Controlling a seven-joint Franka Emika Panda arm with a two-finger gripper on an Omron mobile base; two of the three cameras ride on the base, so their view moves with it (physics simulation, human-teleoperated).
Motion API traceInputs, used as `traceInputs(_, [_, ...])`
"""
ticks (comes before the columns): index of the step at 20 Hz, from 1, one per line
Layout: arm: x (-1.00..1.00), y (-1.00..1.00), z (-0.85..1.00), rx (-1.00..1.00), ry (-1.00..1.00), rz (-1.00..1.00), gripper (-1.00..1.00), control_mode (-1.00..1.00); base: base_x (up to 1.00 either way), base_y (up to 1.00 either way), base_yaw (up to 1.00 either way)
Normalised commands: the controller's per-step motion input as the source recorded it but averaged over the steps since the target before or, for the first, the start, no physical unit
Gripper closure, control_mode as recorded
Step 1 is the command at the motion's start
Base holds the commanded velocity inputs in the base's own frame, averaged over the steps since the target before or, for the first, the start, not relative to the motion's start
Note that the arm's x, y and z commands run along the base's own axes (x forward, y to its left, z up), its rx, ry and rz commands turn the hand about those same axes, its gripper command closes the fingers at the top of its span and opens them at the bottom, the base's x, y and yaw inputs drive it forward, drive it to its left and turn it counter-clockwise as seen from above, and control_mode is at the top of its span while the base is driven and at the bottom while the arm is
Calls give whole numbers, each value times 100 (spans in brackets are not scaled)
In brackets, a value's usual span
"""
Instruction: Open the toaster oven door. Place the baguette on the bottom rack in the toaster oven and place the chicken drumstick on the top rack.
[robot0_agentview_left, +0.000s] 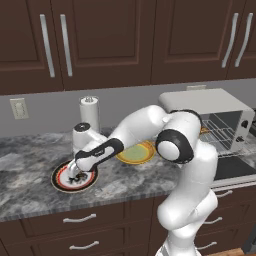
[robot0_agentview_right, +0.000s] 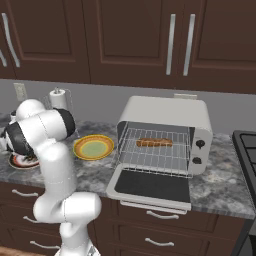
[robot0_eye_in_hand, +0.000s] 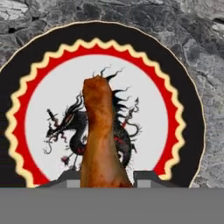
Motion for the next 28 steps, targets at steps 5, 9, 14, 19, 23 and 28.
traceInputs(5, [-46, -52, 38, 7, 0, -1, 100, -100, 0, 0, 0])
traceInputs(9, [-46, -57, 31, 12, 0, -7, 100, -100, 0, 0, 0])
traceInputs(14, [-34, -53, 28, 6, 0, -13, 100, -100, 0, 0, 0])
traceInputs(19, [-26, -50, 37, 1, 1, -13, 100, -100, 0, 0, 0])
traceInputs(23, [-18, -48, 47, 0, 5, -6, 100, -100, 0, 0, 0])
traceInputs(28, [-26, -56, 43, 0, 1, -1, 100, -100, 0, 0, 0])
